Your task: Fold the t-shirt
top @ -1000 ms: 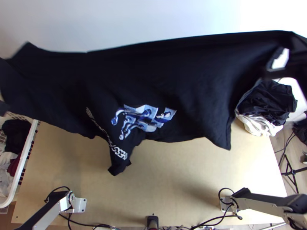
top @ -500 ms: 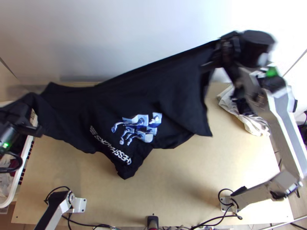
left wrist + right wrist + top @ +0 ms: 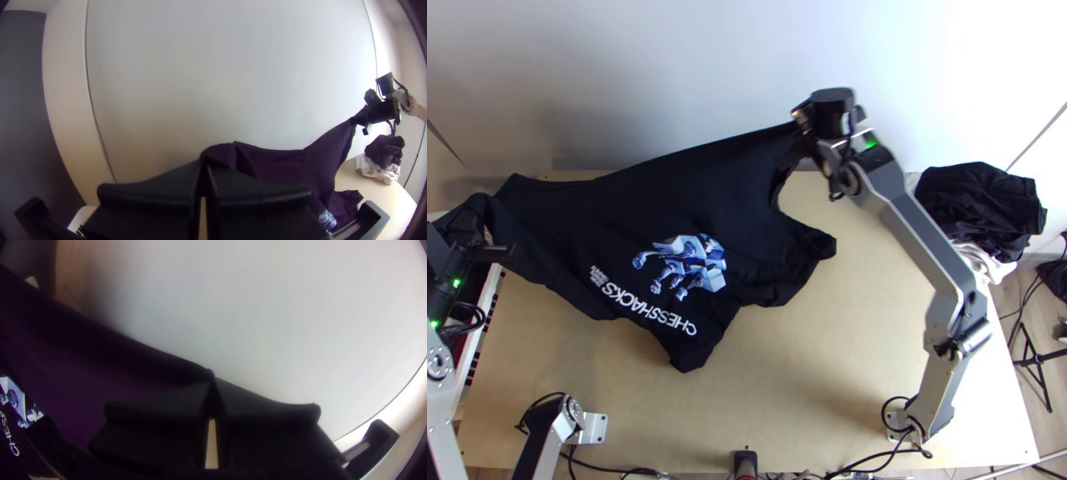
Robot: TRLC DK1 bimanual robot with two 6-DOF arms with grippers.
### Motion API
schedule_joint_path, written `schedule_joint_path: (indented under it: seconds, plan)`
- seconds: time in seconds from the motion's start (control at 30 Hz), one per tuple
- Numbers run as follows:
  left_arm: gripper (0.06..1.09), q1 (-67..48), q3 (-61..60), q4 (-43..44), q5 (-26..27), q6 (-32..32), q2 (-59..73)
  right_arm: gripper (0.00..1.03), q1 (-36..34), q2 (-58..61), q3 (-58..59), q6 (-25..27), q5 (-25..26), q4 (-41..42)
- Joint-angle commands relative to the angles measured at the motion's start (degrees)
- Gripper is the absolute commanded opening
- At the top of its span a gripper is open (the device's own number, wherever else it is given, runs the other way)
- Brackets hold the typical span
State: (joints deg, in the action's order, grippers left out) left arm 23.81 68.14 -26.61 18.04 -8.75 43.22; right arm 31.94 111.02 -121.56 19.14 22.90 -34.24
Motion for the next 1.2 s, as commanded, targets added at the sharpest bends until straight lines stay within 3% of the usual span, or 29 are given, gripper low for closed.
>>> schedule_joint_path:
  seconds: [0.0,0.4,0.53,0.63,0.7,0.83,1.17]
  plan:
    - [0.09,6.16,-9.16,6.57,-0.03,-0.47,0.11,0.03,1.81,5.87,1.41,-1.03,-0.31,0.31]
    - [0.09,10.11,-26.13,14.48,-0.03,0.05,-1.91,0.05,3.3,14.49,3.7,-2.88,-1.54,2.95]
    - [0.09,11.78,-29.29,15.89,0.06,0.05,-1.91,0.39,4.44,17.03,3.17,-3.93,-2.33,3.04]
    - [0.09,11.96,-31.31,15.54,0.15,-0.12,-3.41,0.78,5.41,17.03,3.34,-4.81,-2.94,2.33]
    - [0.09,11.96,-32.28,15.1,0.41,-0.39,-4.64,0.99,5.94,16.07,3.17,-5.95,-3.3,0.05]
    - [0.09,11.61,-32.81,14.04,0.77,-0.39,-5.96,0.99,7.17,11.76,4.49,-7.45,-4.97,-5.31]
    - [0.09,11.34,-35.0,14.57,0.77,-0.39,-5.6,0.99,5.76,-0.46,16.35,-7.36,-5.58,-5.58]
